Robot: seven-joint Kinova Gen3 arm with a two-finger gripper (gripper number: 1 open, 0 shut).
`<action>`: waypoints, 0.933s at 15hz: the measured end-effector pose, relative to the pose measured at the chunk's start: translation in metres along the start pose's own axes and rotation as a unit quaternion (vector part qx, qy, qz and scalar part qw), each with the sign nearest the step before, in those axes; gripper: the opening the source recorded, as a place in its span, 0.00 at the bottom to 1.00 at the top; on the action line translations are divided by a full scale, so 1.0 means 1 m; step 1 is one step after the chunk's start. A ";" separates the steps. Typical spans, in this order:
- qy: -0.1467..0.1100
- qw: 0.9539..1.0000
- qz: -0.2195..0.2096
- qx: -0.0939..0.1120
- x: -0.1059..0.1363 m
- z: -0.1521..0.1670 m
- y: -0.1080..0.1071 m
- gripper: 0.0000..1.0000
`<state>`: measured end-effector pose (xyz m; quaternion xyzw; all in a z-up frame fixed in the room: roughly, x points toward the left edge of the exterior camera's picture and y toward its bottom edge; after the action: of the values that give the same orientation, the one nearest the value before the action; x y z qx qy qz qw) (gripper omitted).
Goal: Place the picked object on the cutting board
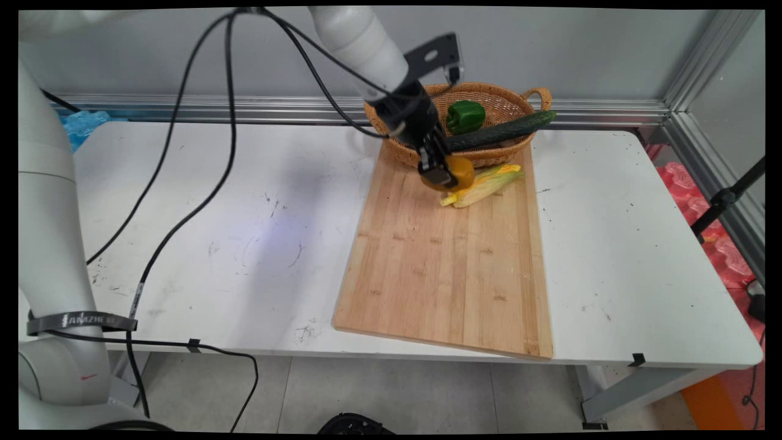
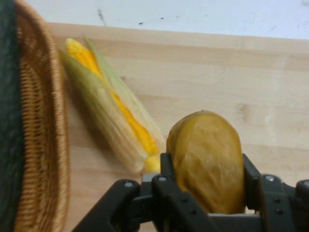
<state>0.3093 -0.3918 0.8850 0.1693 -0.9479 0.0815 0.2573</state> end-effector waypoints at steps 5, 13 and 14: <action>-0.001 0.999 0.026 -0.021 0.004 0.047 0.002 0.00; 0.011 0.998 0.046 -0.046 0.018 0.114 0.003 0.00; 0.012 0.998 0.047 -0.048 0.019 0.120 0.002 0.00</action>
<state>0.2377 -0.4241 0.7928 0.1109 -0.9544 0.0503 0.2724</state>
